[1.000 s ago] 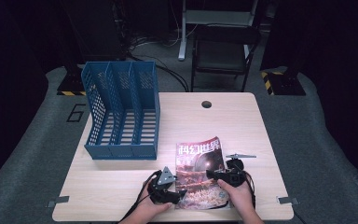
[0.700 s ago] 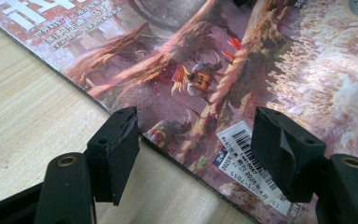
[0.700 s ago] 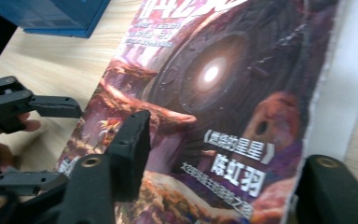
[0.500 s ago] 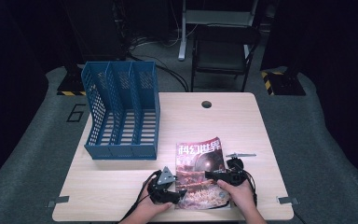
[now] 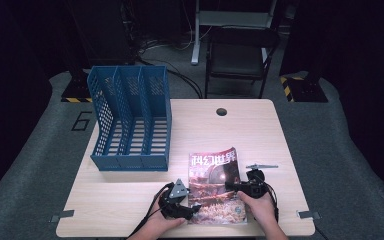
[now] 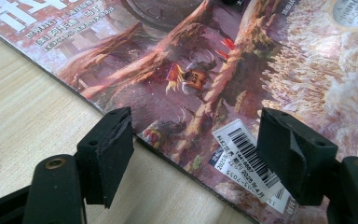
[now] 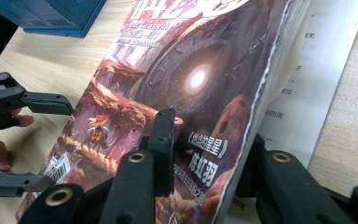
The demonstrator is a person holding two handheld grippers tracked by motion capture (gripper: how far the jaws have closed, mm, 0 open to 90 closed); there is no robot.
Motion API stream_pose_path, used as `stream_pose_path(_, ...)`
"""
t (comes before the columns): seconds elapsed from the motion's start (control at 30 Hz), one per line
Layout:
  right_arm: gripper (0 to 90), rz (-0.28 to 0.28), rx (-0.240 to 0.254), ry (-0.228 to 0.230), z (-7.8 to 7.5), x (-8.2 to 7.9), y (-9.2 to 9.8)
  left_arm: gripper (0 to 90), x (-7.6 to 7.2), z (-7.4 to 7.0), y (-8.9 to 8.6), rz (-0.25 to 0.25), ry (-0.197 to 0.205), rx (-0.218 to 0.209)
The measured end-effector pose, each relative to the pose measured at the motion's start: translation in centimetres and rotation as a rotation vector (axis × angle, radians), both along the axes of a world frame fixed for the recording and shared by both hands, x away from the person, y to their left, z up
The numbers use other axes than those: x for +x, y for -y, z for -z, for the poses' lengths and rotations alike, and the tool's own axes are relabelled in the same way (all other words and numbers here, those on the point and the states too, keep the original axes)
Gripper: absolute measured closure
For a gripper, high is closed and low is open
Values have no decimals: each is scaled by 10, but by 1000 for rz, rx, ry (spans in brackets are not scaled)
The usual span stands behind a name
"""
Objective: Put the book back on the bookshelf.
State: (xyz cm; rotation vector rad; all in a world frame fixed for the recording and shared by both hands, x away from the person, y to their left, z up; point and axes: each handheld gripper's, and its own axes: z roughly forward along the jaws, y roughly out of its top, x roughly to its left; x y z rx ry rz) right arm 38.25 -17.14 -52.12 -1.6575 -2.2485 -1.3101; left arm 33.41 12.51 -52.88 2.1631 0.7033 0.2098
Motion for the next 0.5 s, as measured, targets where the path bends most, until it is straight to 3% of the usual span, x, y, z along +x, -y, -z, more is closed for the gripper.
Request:
stream_pose_path(0.17, 714, 8, -10, 1, 0, -2, -2, 224, 0, 1, 2, 7, -7, -8)
stream_pose_path(0.27, 769, 14, 24, 4, 0, -3, 0, 174, -1, 1, 4, 34, -4, 9)
stream_pose_path(0.5, 800, 11, 43, 0, -2, -4, 1, 157, -1, 1, 4, 37, -7, 12)
